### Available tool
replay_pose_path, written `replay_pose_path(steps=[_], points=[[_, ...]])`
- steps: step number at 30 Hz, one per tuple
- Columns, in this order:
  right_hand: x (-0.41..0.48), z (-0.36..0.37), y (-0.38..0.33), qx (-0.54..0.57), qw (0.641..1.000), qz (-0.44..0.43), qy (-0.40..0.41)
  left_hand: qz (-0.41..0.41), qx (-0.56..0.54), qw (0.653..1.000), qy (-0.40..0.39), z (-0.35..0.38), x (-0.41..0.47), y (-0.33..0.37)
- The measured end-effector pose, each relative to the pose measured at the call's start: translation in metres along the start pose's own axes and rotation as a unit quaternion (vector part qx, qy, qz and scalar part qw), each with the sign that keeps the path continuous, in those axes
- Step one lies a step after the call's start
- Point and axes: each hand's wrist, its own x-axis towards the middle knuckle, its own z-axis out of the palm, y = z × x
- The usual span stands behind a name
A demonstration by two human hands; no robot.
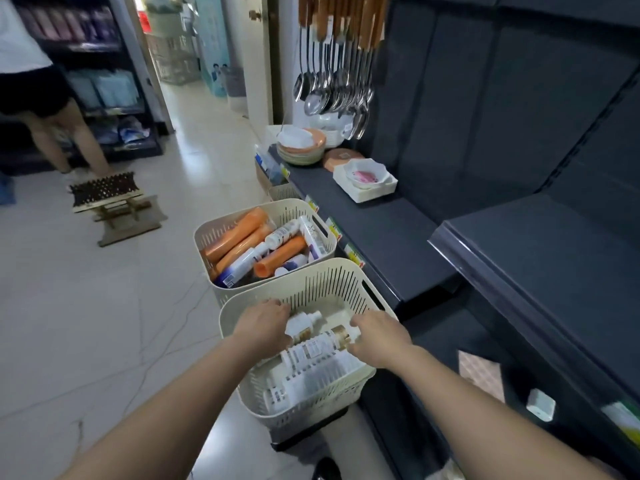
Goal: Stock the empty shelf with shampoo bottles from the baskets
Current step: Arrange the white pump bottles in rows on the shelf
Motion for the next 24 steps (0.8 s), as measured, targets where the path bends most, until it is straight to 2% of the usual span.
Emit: replay_pose_path(steps=[6,13,19,24], points=[[0.055,0.038,0.021,0.003,0.994,0.003,-0.112,0.006,-0.06,0.99,-0.127,0.065,0.043,0.007],[0.082,0.077,0.032,0.015,0.979,0.032,-0.202,-0.006,-0.133,0.945,-0.298,0.138,0.061,0.02],[0.092,0.094,0.036,0.041,0.973,0.089,-0.208,-0.006,-0.205,0.914,-0.349,0.17,0.078,0.016],[0.101,0.102,0.031,0.063,0.967,0.148,-0.199,-0.007,-0.245,0.901,-0.359,0.178,0.085,0.011]])
